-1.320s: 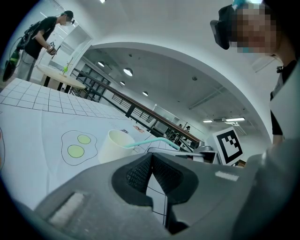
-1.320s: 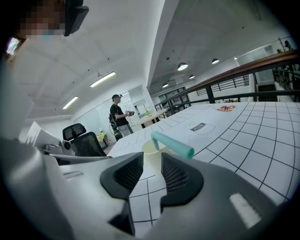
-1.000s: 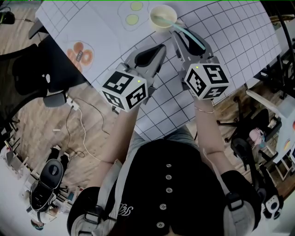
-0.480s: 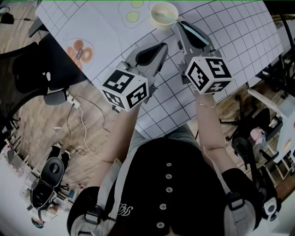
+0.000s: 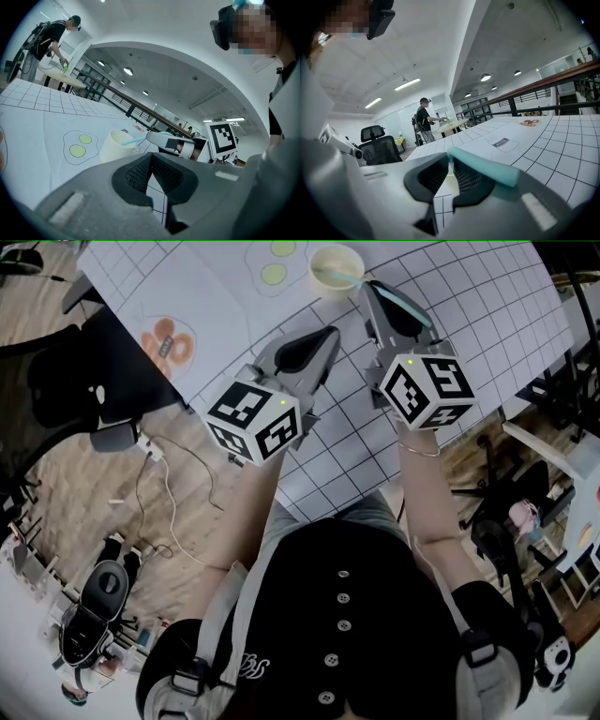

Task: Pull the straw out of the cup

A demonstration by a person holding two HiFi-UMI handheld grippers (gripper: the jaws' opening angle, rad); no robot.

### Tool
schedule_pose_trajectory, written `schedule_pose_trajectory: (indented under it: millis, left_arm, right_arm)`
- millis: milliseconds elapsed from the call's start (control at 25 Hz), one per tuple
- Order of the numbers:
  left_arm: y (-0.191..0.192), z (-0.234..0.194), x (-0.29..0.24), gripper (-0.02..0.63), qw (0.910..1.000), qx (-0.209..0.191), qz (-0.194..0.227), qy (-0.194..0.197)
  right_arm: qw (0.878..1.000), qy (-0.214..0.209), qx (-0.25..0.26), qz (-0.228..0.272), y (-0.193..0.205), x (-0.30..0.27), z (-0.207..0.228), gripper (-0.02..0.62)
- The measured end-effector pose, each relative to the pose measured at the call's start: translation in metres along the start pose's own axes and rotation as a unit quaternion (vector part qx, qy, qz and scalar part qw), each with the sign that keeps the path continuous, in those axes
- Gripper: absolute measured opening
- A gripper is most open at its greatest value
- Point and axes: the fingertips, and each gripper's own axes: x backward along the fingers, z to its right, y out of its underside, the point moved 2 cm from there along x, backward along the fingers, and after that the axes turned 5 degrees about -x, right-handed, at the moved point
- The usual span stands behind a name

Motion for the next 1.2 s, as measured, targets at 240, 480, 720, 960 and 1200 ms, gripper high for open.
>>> schedule_pose_trajectory:
  millis: [240,480,720,960,1200]
  left_arm:
    - [-0.006,0.006,0.009,-0.003,0.9999,-0.005,0.01,0.001]
    - [-0.016,0.018,0.026,-0.003,0.9996,-0.018,0.022,0.004]
    - [-0.029,0.038,0.042,-0.003,0.9986,-0.031,0.041,0.016]
    - [-0.045,0.059,0.063,-0.003,0.9963,-0.052,0.061,0.032]
    - [-0.06,0.077,0.084,-0.003,0.9929,-0.071,0.079,0.052]
  right_arm:
    - [1.0,-0.001,0.011,0.013,-0.011,0.01,-0.009,0.029]
    - [0.999,-0.001,0.023,0.034,-0.029,0.03,-0.023,0.029]
    - [0.998,-0.001,0.038,0.056,-0.044,0.057,-0.044,0.029]
    - [0.995,0.003,0.051,0.081,-0.059,0.088,-0.068,0.029]
    - [0.992,0.006,0.068,0.108,-0.074,0.118,-0.094,0.029]
